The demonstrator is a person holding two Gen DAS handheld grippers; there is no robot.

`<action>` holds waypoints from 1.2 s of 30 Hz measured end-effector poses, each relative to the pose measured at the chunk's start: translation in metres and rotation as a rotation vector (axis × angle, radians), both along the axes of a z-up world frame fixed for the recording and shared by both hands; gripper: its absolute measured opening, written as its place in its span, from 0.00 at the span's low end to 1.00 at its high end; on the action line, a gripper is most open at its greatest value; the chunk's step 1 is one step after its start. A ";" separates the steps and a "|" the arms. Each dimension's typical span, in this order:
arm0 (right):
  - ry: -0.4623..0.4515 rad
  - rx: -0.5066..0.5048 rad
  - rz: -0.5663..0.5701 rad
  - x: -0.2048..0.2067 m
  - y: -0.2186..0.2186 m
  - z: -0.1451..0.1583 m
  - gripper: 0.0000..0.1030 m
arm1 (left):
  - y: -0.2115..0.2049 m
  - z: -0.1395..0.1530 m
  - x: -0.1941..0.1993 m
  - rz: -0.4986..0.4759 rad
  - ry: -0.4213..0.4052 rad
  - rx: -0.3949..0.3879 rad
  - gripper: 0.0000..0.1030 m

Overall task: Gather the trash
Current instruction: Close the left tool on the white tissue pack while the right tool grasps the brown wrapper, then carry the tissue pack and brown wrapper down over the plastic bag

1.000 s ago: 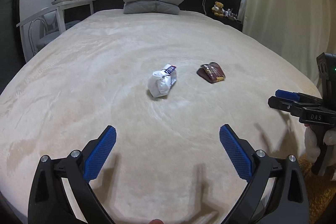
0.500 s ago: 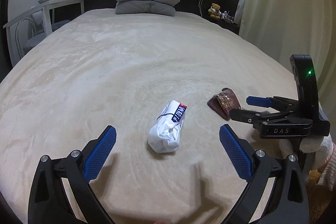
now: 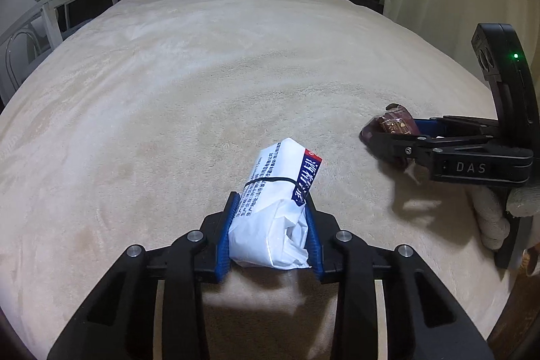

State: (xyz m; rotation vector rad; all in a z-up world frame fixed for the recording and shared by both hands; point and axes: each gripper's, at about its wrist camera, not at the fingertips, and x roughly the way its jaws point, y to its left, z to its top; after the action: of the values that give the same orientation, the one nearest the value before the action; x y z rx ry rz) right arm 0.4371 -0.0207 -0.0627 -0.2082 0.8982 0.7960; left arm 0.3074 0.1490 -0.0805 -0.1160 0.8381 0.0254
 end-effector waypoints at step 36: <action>-0.071 0.155 -0.091 -0.182 -0.152 0.055 0.58 | -0.115 0.080 -0.181 -0.006 -0.275 -0.029 0.33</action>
State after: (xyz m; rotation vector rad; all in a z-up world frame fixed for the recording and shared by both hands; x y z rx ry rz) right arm 0.2549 -0.1727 -0.0078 -0.0589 0.7697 0.7652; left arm 0.1266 0.0341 -0.0003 -0.1412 0.5646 -0.0087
